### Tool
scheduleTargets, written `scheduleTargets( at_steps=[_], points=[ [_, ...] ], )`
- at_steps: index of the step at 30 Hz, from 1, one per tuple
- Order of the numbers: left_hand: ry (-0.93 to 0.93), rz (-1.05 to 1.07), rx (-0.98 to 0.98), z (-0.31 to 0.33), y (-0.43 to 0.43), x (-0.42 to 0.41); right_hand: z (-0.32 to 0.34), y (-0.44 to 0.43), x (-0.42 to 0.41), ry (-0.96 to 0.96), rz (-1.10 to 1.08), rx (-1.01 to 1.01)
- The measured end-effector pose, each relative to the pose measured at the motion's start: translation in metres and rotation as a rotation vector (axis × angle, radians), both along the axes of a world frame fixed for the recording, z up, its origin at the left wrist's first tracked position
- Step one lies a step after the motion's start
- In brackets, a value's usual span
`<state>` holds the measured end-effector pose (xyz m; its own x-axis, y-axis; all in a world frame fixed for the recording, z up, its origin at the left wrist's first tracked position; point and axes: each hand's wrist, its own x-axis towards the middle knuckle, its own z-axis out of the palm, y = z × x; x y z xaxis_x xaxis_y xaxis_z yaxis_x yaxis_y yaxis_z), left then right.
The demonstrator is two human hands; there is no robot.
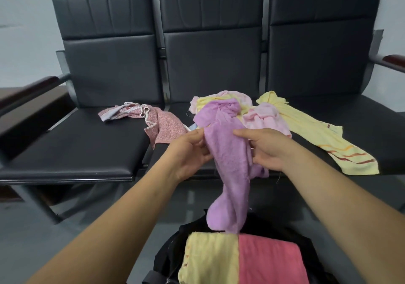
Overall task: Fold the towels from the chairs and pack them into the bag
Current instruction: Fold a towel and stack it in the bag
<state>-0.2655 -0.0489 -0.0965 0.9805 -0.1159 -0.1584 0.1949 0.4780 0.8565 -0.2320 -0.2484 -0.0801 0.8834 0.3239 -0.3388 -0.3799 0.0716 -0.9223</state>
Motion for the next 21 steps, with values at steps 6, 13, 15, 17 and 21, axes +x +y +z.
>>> scheduleTargets(
  at_steps=[6, 13, 15, 17, 21],
  points=[
    [-0.050, 0.128, 0.222, 0.000, 0.006, 0.005, 0.002, -0.011, 0.002, 0.070, -0.107, 0.320],
    [-0.121, 0.174, 0.389, 0.003, 0.010, 0.004, 0.007, -0.012, -0.006, -0.693, 0.058, -0.432],
    [-0.173, 0.072, 0.369, 0.008, 0.009, -0.001, 0.010, -0.012, -0.006, -0.734, 0.055, -0.486],
    [-0.215, -0.038, 0.320, 0.013, 0.007, -0.007, 0.011, -0.012, -0.005, -0.708, 0.043, -0.436],
    [-0.219, -0.167, 0.268, 0.017, 0.007, -0.011, 0.008, -0.009, -0.008, -0.647, 0.268, -0.307]
  ],
)
